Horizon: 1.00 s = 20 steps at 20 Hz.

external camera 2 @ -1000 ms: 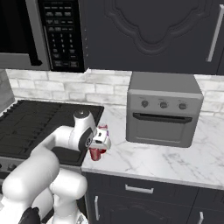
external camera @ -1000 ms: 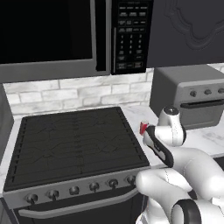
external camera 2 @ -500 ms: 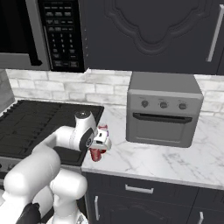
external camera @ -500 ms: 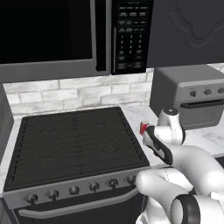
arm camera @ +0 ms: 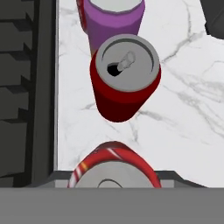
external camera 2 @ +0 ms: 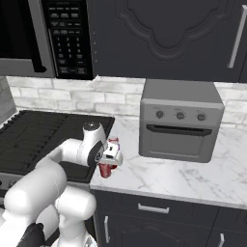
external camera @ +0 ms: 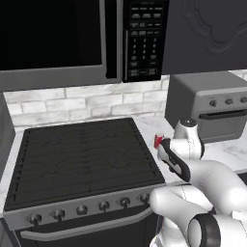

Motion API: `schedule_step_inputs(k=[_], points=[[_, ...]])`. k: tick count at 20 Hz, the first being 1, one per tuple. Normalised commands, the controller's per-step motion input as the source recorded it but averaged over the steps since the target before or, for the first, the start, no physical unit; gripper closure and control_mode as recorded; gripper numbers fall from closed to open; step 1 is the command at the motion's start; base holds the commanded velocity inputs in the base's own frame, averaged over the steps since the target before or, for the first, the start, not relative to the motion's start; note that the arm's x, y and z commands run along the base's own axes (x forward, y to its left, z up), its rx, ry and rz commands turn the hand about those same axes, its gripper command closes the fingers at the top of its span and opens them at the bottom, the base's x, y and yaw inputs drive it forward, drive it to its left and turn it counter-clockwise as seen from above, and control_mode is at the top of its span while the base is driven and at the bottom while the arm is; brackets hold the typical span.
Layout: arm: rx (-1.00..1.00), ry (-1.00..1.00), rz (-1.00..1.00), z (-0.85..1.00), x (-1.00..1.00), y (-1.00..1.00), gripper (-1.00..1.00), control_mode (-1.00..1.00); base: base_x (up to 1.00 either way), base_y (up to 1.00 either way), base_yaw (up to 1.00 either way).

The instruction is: Four empty soda cans are scattered around the kitchen. Gather all the cans and cluster them next to the stove for recycling.

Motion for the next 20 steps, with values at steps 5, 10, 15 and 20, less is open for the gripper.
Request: schedule_step_inputs(k=[5, 10, 15, 20], points=[[0.0, 0.0, 0.0, 0.0, 0.0, 0.0, -1.0, -1.0, 0.0, 0.0, 0.0], [0.0, 0.0, 0.0, 0.0, 0.0, 0.0, -1.0, -1.0, 0.0, 0.0, 0.0], [0.0, -0.03, 0.0, 0.14, 0.02, -0.01, -1.0, -1.0, 0.0, 0.0, 0.0], [0.0, -0.18, 0.0, 0.58, 0.0, -0.01, -1.0, -1.0, 0.0, 0.0, 0.0]])
